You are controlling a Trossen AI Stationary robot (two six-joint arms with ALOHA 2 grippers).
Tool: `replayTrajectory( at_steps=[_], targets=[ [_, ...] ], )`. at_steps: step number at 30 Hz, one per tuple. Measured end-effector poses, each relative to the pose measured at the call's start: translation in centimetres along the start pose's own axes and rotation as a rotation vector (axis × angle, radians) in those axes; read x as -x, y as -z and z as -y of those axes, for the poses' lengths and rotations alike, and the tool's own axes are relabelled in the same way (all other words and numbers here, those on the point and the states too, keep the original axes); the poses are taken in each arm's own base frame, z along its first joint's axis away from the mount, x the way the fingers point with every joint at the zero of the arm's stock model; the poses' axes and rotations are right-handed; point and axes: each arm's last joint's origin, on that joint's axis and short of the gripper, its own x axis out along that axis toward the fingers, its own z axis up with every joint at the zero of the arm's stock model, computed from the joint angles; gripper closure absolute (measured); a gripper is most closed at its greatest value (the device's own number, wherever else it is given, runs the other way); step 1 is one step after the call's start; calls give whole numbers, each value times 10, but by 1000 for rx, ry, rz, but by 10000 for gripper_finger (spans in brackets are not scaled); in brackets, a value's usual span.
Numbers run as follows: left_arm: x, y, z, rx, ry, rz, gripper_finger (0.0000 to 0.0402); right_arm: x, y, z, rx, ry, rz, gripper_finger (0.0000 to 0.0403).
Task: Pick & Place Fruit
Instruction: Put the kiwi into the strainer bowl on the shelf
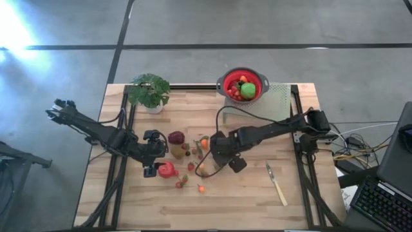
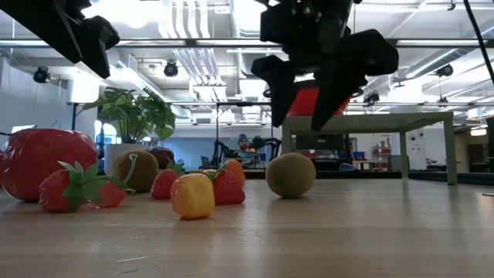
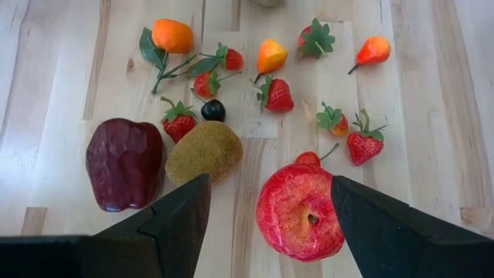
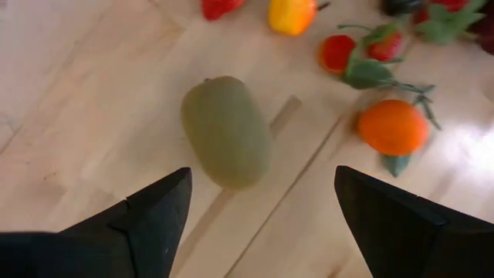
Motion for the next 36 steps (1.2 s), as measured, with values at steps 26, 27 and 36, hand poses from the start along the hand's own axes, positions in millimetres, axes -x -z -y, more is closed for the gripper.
replayTrajectory(
  at_steps=[26,27,36],
  targets=[
    [0,0,0,0,0,0,128,-38,4,-24,27,24,81,104],
    [0,0,0,0,0,0,128,-40,4,-24,26,31,95,106],
    [0,0,0,0,0,0,128,-57,11,-28,-5,49,131,136]
  ],
)
